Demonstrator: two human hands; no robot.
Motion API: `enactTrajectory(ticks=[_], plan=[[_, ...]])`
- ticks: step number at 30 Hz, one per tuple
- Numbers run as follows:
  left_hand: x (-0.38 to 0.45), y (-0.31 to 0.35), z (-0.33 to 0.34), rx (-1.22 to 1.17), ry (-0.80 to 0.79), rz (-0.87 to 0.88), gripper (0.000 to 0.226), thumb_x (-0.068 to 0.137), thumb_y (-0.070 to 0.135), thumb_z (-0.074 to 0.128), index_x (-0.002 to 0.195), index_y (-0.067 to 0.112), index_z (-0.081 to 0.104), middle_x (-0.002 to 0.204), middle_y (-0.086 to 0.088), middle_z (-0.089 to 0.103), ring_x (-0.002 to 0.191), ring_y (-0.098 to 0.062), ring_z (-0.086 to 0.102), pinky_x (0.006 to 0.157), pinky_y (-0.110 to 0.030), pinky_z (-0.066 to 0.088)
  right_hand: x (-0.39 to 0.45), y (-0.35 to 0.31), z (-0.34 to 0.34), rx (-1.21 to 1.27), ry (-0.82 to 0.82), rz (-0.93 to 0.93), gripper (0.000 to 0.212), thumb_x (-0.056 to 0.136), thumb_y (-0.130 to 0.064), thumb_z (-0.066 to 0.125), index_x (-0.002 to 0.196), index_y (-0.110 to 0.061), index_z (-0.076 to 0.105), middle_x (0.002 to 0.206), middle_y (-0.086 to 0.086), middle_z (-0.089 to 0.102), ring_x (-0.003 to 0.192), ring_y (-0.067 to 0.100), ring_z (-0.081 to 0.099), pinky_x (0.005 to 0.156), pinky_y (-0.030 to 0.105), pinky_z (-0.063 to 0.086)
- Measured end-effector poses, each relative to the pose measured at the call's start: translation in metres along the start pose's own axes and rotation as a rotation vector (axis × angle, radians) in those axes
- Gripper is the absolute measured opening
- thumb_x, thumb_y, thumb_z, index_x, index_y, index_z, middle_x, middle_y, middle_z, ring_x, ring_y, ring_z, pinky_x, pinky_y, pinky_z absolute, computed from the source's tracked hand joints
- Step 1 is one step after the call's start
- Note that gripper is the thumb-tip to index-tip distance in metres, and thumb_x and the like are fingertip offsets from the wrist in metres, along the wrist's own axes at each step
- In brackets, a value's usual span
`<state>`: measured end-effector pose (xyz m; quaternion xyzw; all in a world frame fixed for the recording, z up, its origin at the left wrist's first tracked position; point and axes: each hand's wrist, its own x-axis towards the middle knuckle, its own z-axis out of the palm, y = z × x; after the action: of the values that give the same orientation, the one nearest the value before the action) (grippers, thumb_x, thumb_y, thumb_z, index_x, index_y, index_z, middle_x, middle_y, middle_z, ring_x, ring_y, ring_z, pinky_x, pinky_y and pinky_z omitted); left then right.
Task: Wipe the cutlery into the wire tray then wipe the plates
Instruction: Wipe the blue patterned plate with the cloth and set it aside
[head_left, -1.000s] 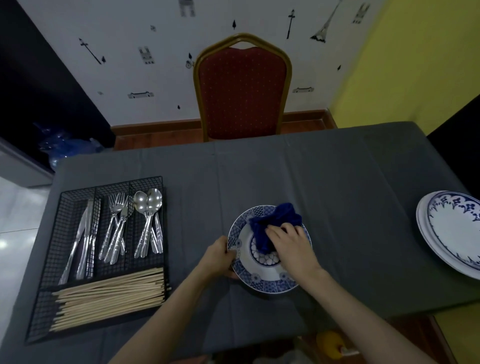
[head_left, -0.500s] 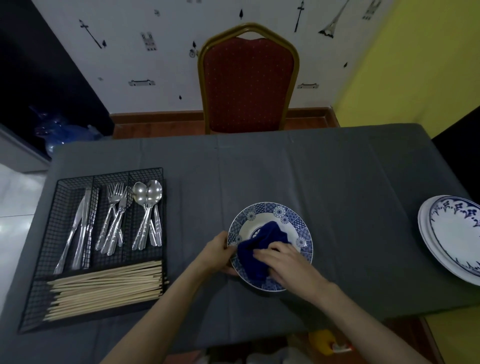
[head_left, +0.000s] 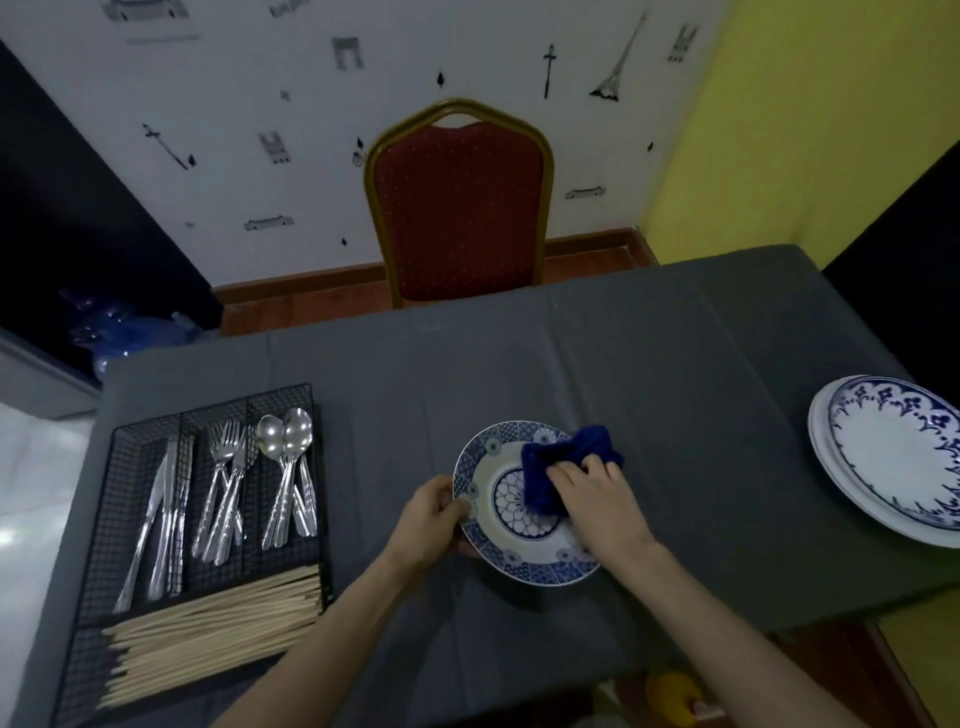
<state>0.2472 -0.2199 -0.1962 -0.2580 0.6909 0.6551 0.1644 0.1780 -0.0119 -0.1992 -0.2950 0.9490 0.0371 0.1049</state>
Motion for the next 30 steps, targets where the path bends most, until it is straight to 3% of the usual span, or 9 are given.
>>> enactTrajectory(ticks=[4,7,10,13,17,21,27,30], plan=[[0.009,0.018,0.016,0.015,0.03,0.056,0.013,0.097,0.003,0.049,0.108,0.005,0.056,0.098,-0.021,0.07,0.079,-0.03,0.073,0.063,-0.046,0.061,-0.035,0.031,-0.001,0.152,0.035,-0.009,0.039,0.086,-0.016,0.055,0.125,-0.016,0.053,0.12,0.0,0.06,0.099,0.023,0.05,0.083,0.035,0.039],[0.014,0.036,0.043,0.054,0.01,0.107,0.013,0.099,0.005,0.047,0.108,0.007,0.057,0.096,-0.016,0.071,0.078,-0.026,0.073,0.062,-0.041,0.061,-0.065,0.05,-0.008,0.282,0.101,0.029,0.037,0.086,-0.024,0.057,0.122,-0.02,0.056,0.117,-0.005,0.062,0.097,0.019,0.051,0.082,0.032,0.041],[0.018,0.056,0.081,0.081,-0.066,0.148,0.013,0.099,0.007,0.046,0.106,0.01,0.057,0.097,-0.014,0.072,0.08,-0.025,0.073,0.065,-0.043,0.061,-0.089,0.066,-0.018,0.414,0.156,0.053,0.04,0.091,-0.03,0.05,0.13,-0.021,0.05,0.126,-0.009,0.056,0.106,0.014,0.046,0.087,0.026,0.033],[0.019,0.074,0.128,0.163,-0.193,0.205,0.014,0.099,0.011,0.048,0.107,0.017,0.058,0.095,-0.009,0.074,0.084,-0.025,0.073,0.074,-0.049,0.06,-0.103,0.082,-0.024,0.454,0.205,0.104,0.041,0.089,-0.027,0.054,0.129,-0.019,0.05,0.126,-0.008,0.056,0.109,0.015,0.044,0.09,0.03,0.037],[0.012,0.095,0.192,0.251,-0.412,0.263,0.016,0.101,0.014,0.046,0.109,0.013,0.059,0.096,-0.008,0.074,0.085,-0.026,0.072,0.069,-0.042,0.061,-0.113,0.122,-0.025,0.374,0.272,0.267,0.046,0.076,-0.02,0.066,0.12,-0.017,0.055,0.116,-0.003,0.062,0.1,0.021,0.052,0.078,0.037,0.049],[0.009,0.113,0.247,0.209,-0.57,0.197,0.016,0.1,0.014,0.049,0.112,0.006,0.057,0.098,-0.012,0.073,0.084,-0.024,0.073,0.062,-0.031,0.059,-0.137,0.183,-0.032,0.238,0.293,0.402,0.048,0.072,-0.019,0.072,0.118,-0.018,0.058,0.111,-0.004,0.064,0.093,0.021,0.053,0.07,0.036,0.048],[0.019,0.131,0.318,0.173,-0.61,0.185,0.017,0.097,0.009,0.055,0.113,0.003,0.056,0.099,-0.018,0.072,0.085,-0.034,0.072,0.066,-0.042,0.061,-0.172,0.267,-0.035,0.098,0.206,0.591,0.05,0.069,-0.014,0.074,0.117,-0.017,0.06,0.106,0.0,0.067,0.089,0.025,0.055,0.07,0.039,0.045],[0.019,0.129,0.344,0.085,-0.561,0.146,0.018,0.095,0.004,0.055,0.113,-0.001,0.056,0.097,-0.021,0.072,0.078,-0.032,0.072,0.064,-0.043,0.062,-0.184,0.292,-0.037,0.079,0.101,0.613,0.052,0.075,-0.018,0.07,0.124,-0.019,0.053,0.115,0.0,0.063,0.1,0.027,0.053,0.084,0.041,0.041]])
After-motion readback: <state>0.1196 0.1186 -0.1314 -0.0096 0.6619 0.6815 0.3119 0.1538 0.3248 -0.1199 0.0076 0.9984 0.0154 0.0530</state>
